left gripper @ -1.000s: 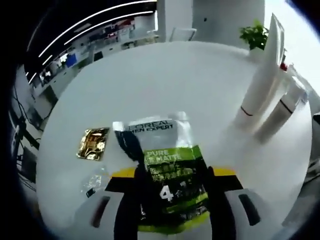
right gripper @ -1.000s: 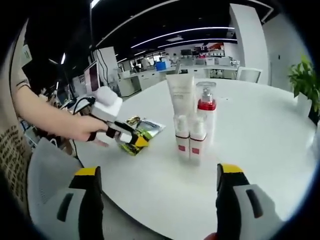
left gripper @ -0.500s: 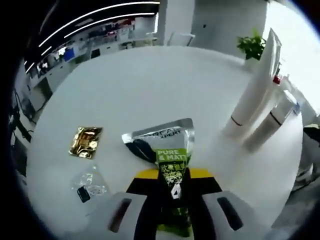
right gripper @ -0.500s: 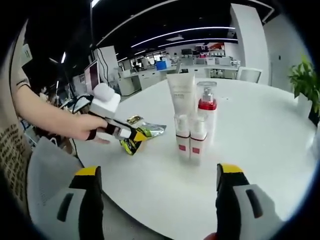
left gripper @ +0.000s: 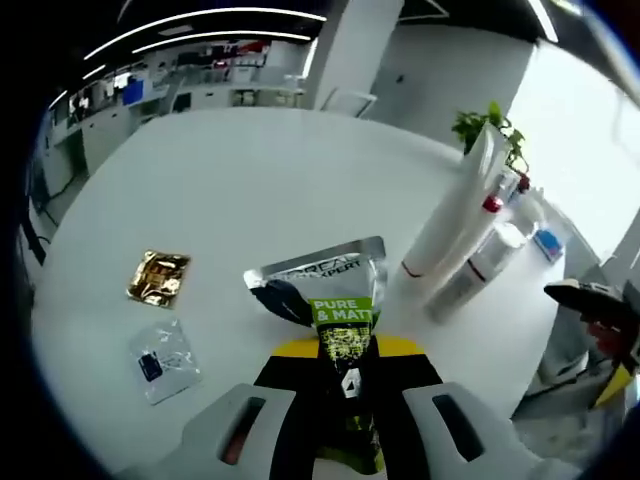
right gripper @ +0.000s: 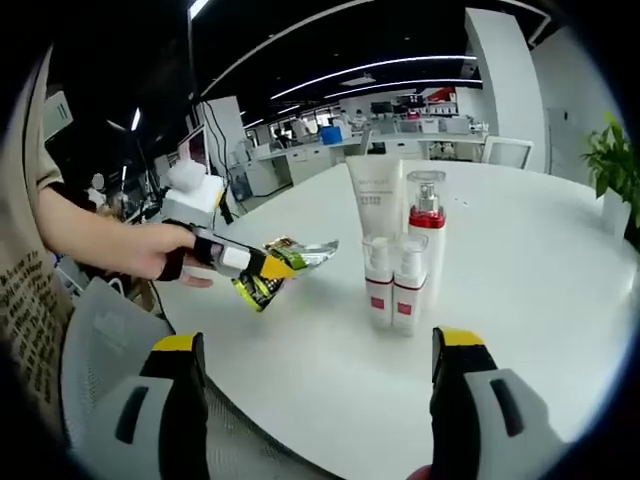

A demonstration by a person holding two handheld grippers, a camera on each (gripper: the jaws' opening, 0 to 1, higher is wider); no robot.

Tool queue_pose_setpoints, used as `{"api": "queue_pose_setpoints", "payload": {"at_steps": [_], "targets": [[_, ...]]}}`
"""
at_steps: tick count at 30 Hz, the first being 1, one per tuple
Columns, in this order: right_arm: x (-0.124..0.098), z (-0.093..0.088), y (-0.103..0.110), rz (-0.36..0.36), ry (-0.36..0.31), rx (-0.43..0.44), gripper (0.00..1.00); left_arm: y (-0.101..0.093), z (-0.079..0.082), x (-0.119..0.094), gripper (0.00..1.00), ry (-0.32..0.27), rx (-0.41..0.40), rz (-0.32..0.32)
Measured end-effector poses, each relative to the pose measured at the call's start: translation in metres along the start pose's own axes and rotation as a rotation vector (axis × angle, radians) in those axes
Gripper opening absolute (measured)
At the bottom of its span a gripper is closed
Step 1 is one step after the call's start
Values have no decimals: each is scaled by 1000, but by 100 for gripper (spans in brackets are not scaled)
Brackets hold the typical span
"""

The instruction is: Arrange the skincare products in the storage area until every visible bottle or jar stands upright without overlapping.

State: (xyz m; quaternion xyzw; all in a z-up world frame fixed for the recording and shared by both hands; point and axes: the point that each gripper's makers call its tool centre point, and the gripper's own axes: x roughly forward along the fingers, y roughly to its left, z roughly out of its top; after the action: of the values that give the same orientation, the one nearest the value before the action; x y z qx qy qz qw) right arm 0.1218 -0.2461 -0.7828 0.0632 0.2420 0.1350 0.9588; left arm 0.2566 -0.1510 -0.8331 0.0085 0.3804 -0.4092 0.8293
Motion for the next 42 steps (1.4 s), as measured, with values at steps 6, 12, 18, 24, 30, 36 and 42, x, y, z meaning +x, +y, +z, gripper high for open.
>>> {"api": "queue_pose_setpoints", "payload": {"at_steps": [6, 12, 18, 24, 30, 36, 42], "targets": [[0, 13, 9, 42, -50, 56, 89, -10, 6, -23, 13, -43, 9, -28], [5, 30, 25, 81, -104, 107, 86, -24, 16, -45, 13, -87, 4, -68], [9, 46, 38, 132, -139, 149, 80, -37, 24, -67, 14, -126, 79, -87], [11, 59, 44, 167, -176, 181, 75, -52, 32, -94, 14, -170, 127, -109], [11, 84, 61, 236, -251, 253, 66, -65, 36, -115, 14, -203, 169, -132], [13, 104, 72, 287, -314, 331, 56, -76, 35, -129, 14, -226, 186, -169], [17, 119, 78, 310, -358, 376, 49, -90, 30, -138, 14, -234, 243, -218]]}}
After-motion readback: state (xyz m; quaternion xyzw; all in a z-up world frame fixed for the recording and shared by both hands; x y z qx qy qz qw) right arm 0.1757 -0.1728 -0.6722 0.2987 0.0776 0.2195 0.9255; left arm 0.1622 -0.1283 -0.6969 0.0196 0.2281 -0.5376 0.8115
